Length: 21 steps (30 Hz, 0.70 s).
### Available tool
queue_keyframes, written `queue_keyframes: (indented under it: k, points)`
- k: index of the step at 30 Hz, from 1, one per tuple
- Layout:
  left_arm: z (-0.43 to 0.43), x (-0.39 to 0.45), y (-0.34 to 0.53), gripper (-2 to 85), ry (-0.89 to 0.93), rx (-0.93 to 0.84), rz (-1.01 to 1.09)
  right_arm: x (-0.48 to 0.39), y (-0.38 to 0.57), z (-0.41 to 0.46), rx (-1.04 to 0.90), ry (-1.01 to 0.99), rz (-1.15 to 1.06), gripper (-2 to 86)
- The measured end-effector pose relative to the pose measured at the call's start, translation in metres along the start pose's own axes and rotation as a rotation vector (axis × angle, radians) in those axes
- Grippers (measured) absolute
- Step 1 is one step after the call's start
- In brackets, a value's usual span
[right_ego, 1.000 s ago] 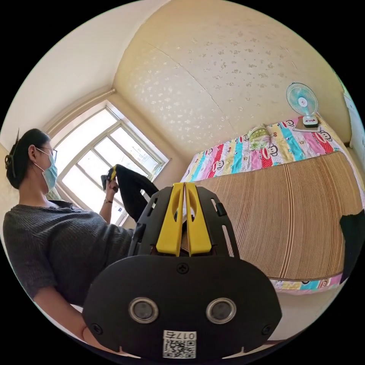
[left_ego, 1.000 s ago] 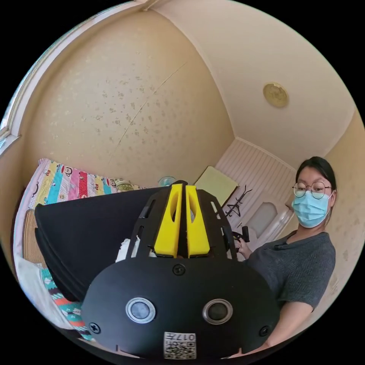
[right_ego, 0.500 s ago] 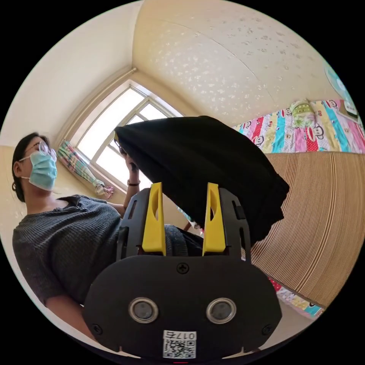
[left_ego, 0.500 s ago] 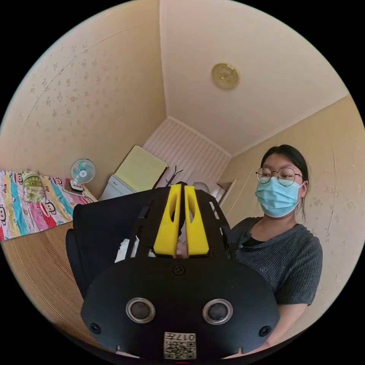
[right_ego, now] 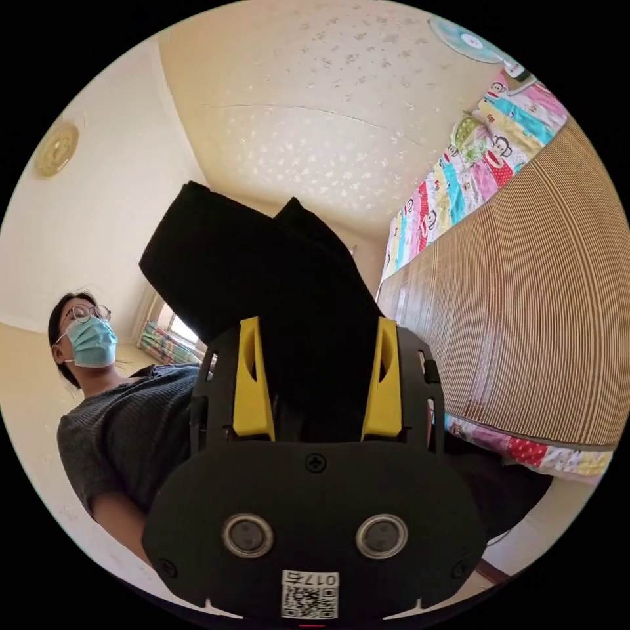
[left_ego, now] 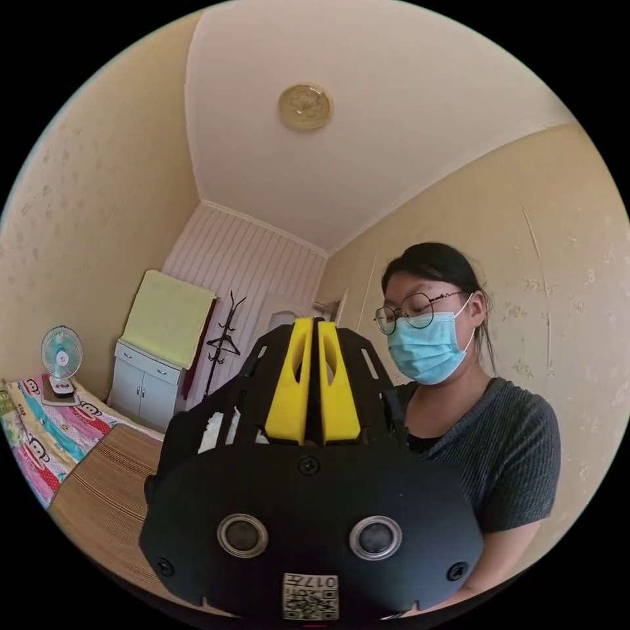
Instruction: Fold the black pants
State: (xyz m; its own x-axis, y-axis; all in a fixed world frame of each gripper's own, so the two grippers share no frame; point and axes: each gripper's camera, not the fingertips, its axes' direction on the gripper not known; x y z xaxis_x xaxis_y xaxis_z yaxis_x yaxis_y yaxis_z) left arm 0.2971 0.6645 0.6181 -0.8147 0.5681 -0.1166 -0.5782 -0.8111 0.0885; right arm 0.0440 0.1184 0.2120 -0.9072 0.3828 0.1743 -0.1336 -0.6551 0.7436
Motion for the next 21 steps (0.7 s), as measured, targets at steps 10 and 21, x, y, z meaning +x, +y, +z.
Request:
queue_keyframes:
  k: [10, 21]
  points:
    - [-0.011, -0.061, -0.018, -0.9, 0.186, 0.204, -0.009, 0.046, -0.052, 0.049, -0.182, -0.425, 0.005, 27.2]
    - [-0.157, -0.072, -0.002, -0.9, -0.348, 0.292, -0.006, -0.031, -0.078, -0.009, 0.182, -0.872, -0.467, 0.9]
